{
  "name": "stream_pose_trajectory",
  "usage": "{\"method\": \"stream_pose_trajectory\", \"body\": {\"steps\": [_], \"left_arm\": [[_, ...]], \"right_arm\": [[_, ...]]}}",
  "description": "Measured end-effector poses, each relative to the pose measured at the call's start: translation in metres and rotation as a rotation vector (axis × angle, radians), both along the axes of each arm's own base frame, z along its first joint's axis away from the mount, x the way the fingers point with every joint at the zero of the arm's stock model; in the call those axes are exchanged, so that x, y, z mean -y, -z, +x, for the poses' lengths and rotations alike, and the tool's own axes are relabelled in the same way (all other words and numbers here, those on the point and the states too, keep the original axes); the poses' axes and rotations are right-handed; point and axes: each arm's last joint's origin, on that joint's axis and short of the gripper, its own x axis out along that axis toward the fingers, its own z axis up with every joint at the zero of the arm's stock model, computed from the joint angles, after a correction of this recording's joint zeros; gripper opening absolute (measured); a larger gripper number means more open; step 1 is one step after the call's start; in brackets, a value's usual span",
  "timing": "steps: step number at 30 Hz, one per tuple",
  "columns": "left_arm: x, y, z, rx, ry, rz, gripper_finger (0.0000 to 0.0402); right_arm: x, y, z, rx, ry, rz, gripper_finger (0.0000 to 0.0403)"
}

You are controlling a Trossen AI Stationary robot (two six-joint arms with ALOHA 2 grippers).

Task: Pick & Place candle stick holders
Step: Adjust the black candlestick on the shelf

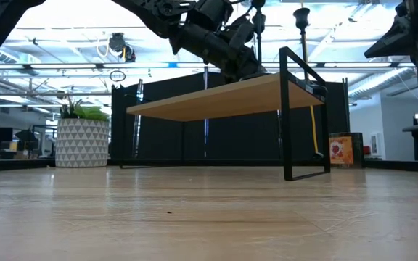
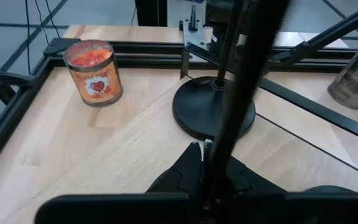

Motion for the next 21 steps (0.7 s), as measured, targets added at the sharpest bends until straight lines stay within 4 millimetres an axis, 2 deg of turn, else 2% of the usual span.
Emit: {"method": "stream_pose_trajectory", "body": {"steps": [5,15,21], "left_arm": [[0.0004,0.0005,-0.0002,-0.007,-0.009,-0.019,0.0048],[0.0001,0.0039,-0.0022,-0.052,-0.035,-0.038,0.0086],[-0.0005,-0.0046,-0.0089,-0.071,-0.080,-0.010,0.0129]], "right_arm": [[0.0000,0.0001,0.0000,-0.001,0.000,0.000,0.0000],[-0.0007,0.0001,0.0004,-0.001,-0.028,0.001,0.0000],[-0.0007,0.0001,0.0004,-0.005,-0.030,-0.004,0.0000]]}}
